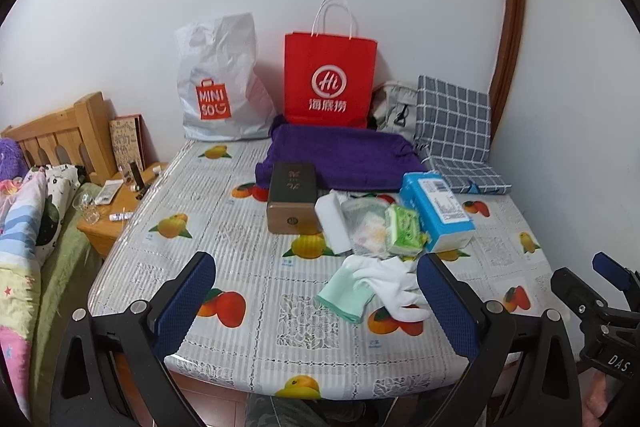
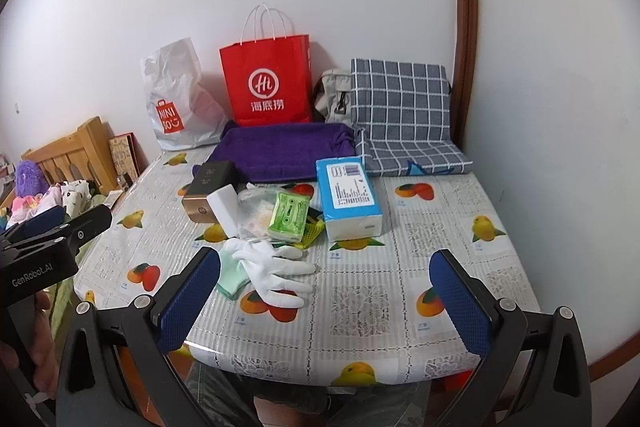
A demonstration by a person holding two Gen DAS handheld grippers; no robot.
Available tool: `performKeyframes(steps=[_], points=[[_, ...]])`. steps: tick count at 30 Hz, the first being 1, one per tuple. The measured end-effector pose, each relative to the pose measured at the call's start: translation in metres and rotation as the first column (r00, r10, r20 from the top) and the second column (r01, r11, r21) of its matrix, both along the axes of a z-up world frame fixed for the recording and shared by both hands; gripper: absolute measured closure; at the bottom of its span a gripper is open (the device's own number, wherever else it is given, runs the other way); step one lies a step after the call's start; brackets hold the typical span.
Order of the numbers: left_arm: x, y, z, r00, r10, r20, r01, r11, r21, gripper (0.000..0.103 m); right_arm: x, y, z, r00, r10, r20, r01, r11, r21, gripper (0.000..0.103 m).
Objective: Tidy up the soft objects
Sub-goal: 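Grasp the white glove with the right gripper while the left gripper grasps the white block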
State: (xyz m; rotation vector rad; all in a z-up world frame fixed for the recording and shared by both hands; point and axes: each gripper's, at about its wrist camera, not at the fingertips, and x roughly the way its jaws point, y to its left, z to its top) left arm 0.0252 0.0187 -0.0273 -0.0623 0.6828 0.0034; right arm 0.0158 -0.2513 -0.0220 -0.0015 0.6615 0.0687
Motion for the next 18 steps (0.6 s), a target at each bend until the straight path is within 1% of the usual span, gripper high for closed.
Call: performKeyframes(steps=[7, 10, 13, 15, 18], points=[[0.027, 0.023, -0.038, 0.995, 0.062, -0.078, -0.062, 0.998, -0.002, 0.002, 0.028, 0.007, -0.036, 0.998, 0.052, -0.045, -0.052, 0.999, 0.008, 0.000], [0.040, 0.029, -0.054, 0.990, 0.073, -0.122, -0.073, 0.997, 0.002, 0.002, 0.045, 0.013, -0.056, 0.992, 0.111, -0.063, -0.110, 0.994, 0.017, 0.001], [0.050, 0.035, -0.070, 0.986, 0.075, -0.146, -0.076, 0.997, 0.001, 0.002, 0.061, 0.021, -0.077, 0.984, 0.147, -0.097, -0.145, 0.989, 0.025, 0.006], [0.055, 0.039, -0.079, 0.986, 0.070, -0.149, -0.072, 0.997, -0.006, 0.003, 0.071, 0.025, -0.091, 0.980, 0.165, -0.110, -0.163, 0.986, 0.026, 0.012], [0.065, 0.043, -0.092, 0.983, 0.057, -0.177, -0.062, 0.998, -0.023, 0.003, 0.083, 0.031, -0.108, 0.977, 0.180, -0.114, -0.177, 0.984, 0.031, 0.013]])
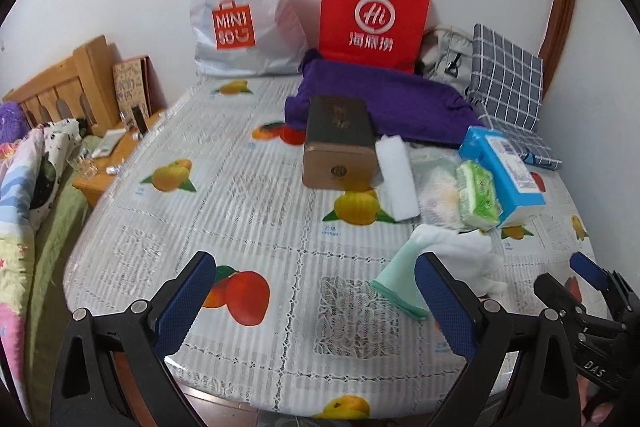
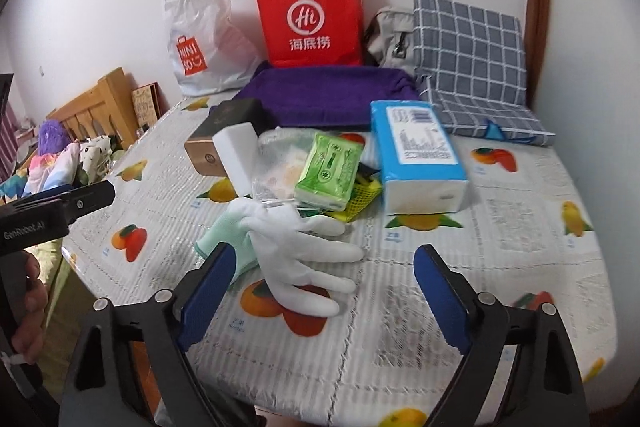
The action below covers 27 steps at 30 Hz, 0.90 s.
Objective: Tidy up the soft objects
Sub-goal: 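Grasp the white glove with the right gripper while the left gripper grasps the white block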
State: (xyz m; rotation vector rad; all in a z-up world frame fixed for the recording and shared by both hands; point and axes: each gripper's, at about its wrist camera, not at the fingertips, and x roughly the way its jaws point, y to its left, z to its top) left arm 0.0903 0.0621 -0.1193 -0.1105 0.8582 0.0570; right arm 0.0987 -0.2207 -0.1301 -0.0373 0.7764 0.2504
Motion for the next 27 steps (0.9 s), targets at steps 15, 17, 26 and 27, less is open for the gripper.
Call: performKeyframes(steps=[15, 17, 26, 27], points=[[0.035, 0.021, -0.047, 0.996, -0.029, -0.090, 0.019, 0.994, -0.105, 0.004, 0.051, 0.046, -0.060, 0.994, 0.085, -0.068, -0.089, 0.994, -0.070, 0.013], [0.040, 0.023, -0.052, 0.994, -0.025, -0.106, 0.013, 0.993, -0.117, 0.004, 0.055, 0.052, -0.068, 0.992, 0.089, -0.086, -0.097, 0.991, -0.097, 0.015], [0.052, 0.009, -0.052, 0.994, -0.065, -0.084, 0.054, 0.991, -0.121, 0.006, 0.039, 0.045, -0.072, 0.986, 0.156, -0.052, -0.162, 0.975, -0.155, 0.087], [0.053, 0.006, -0.052, 0.994, -0.072, -0.079, 0.062, 0.991, -0.122, 0.006, 0.036, 0.035, -0.067, 0.986, 0.158, -0.053, -0.163, 0.981, -0.108, 0.087]])
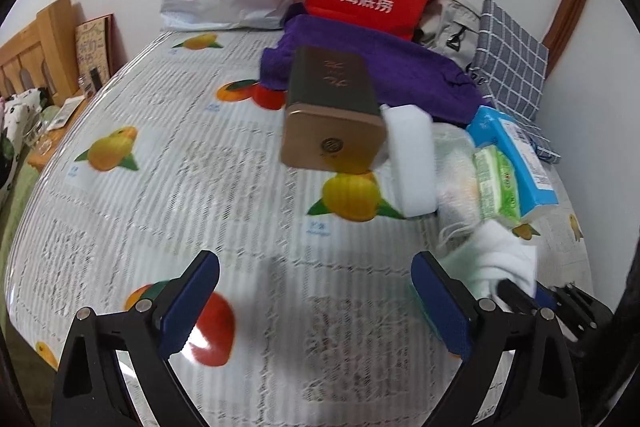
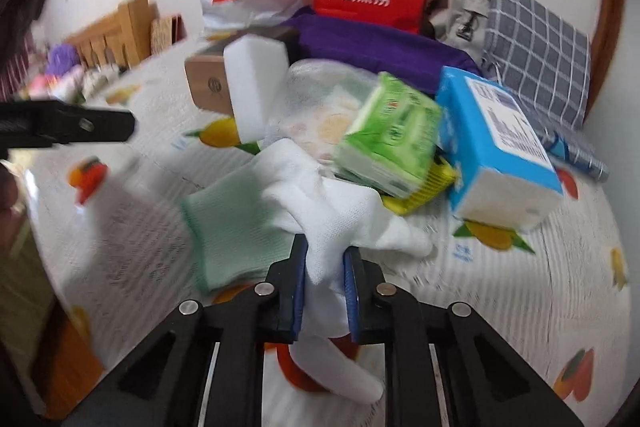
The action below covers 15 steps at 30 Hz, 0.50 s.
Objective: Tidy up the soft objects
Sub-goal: 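Grasp the white glove with the right gripper while the left gripper grasps the white block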
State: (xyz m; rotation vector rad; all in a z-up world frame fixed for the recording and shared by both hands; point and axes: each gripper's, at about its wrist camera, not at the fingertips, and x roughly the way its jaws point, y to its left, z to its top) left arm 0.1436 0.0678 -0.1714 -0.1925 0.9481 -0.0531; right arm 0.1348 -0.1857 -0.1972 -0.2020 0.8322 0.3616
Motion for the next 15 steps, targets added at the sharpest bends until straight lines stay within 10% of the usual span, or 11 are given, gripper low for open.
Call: performKeyframes(steps=[15], points=[[0.043, -0.044, 0.005, 0.999, -0.020, 0.034, 0.021, 0.999, -0.040, 0.015, -0.001, -0.103, 0.004, 0.980, -0.197, 0.008, 0.197, 0.980, 0.022, 0.086]])
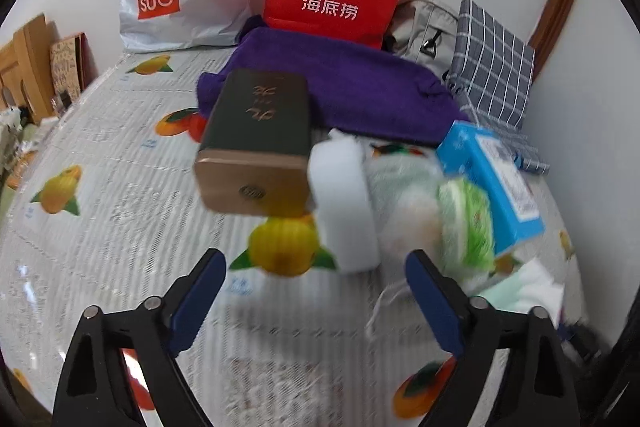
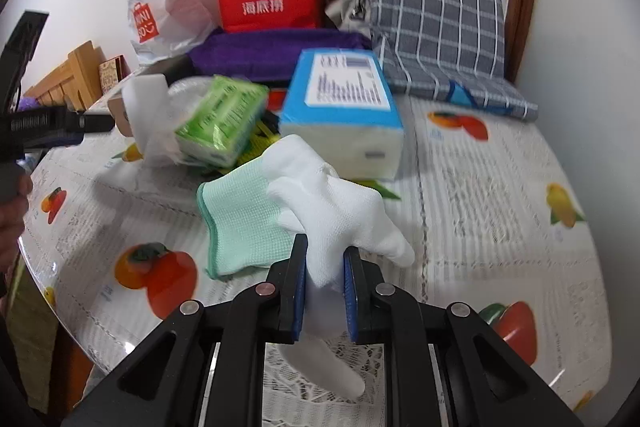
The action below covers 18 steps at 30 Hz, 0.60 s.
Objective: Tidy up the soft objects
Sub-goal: 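Grasp the white glove with the right gripper while the left gripper grasps the white block, then carry the white glove with the right gripper onto the purple towel and release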
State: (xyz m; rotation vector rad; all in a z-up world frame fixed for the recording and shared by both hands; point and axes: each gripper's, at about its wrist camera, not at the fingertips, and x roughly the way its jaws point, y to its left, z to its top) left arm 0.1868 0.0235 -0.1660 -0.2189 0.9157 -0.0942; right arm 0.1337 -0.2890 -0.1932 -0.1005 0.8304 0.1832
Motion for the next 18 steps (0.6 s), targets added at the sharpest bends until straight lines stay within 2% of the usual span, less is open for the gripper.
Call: performKeyframes(steps=[3, 7, 11, 12, 13, 15, 16, 18], points=[[0.012, -0.003, -0.003, 1.000, 0.004, -0.010, -0.005, 0.999, -0.032, 0.030, 0.005, -0.002, -0.008, 1.000, -0.002, -0.019, 0.002, 1.000, 0.021, 0.085], [0.025, -0.003, -0.008, 0.999, 0.031, -0.017, -0.032, 0.997, -0.073, 0.031, 0.009, -0.005, -0.018, 0.999, -0.010, -0.039, 0.012, 0.999, 0.034, 0.082], [0.034, -0.007, -0.010, 0.999, 0.040, -0.021, -0.042, 0.996, -0.076, 0.032, 0.013, -0.015, -0.020, 0.999, -0.030, -0.043, 0.033, 0.997, 0.070, 0.067], [0.037, -0.008, -0.012, 0.999, 0.039, -0.026, -0.040, 0.996, -0.076, 0.039, 0.015, -0.017, -0.021, 0.998, -0.036, -0.042, 0.039, 0.996, 0.084, 0.066], [0.040, -0.009, -0.014, 0.999, 0.038, -0.033, -0.041, 0.996, -0.081, 0.055, 0.016, -0.019, -0.021, 0.999, -0.037, -0.038, 0.041, 0.995, 0.094, 0.066], [0.043, -0.007, -0.018, 0.998, 0.038, -0.046, -0.043, 0.993, -0.110, 0.074, 0.017, -0.018, -0.021, 0.999, -0.031, -0.027, 0.034, 0.996, 0.088, 0.066], [0.043, -0.005, -0.020, 0.998, 0.028, -0.048, -0.034, 0.989, -0.146, 0.075, 0.018, -0.017, -0.022, 0.999, -0.028, -0.020, 0.029, 0.996, 0.080, 0.066], [0.041, -0.006, -0.019, 0.999, 0.026, -0.047, -0.033, 0.990, -0.136, 0.076, 0.018, -0.017, -0.022, 1.000, -0.025, -0.013, 0.026, 0.997, 0.078, 0.067]])
